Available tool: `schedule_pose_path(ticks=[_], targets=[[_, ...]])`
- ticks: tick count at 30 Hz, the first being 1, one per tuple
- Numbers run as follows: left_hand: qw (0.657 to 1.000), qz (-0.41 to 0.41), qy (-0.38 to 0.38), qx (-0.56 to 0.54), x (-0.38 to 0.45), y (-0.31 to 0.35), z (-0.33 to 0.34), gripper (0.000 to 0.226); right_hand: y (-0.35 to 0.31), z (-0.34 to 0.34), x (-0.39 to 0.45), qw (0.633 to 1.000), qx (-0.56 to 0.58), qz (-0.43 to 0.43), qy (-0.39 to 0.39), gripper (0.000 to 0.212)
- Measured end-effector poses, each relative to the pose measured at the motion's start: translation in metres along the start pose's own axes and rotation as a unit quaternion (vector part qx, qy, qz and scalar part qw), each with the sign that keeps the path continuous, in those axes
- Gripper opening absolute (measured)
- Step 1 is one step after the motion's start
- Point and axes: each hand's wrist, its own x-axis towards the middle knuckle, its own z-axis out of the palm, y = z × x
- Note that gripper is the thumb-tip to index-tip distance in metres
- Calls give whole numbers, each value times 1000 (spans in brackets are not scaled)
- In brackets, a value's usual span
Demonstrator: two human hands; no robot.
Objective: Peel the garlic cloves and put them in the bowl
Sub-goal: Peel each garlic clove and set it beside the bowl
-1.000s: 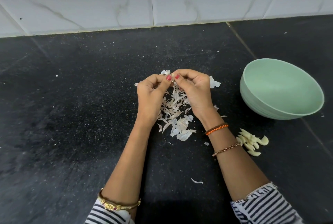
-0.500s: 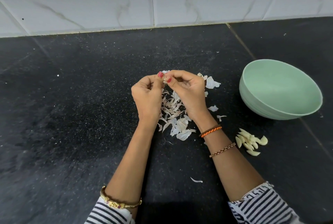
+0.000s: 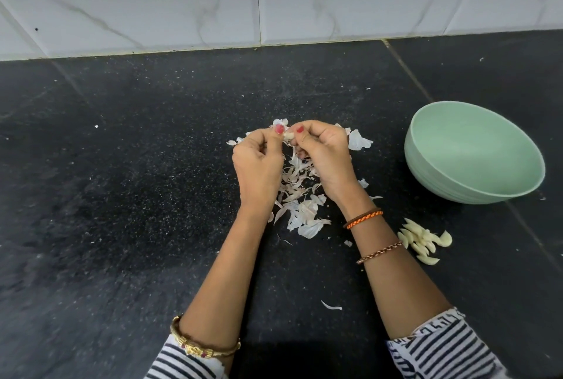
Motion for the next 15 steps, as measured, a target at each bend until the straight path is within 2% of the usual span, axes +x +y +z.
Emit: schedule_pose_path(ticks=[3, 6, 12, 15], targets=[[996, 36, 7, 87, -2, -2, 1, 30, -2, -5, 1, 1000, -1, 29, -9, 23], [990, 69, 14, 119, -1, -2, 2, 24, -2, -6, 0, 998, 45, 38, -29, 22], [973, 147, 32, 176, 1, -4, -1, 39, -9, -7, 0, 986, 124, 94, -57, 13], [964, 176, 41, 195, 3, -6, -3, 40, -11, -6, -1, 983, 138, 105, -55, 8]])
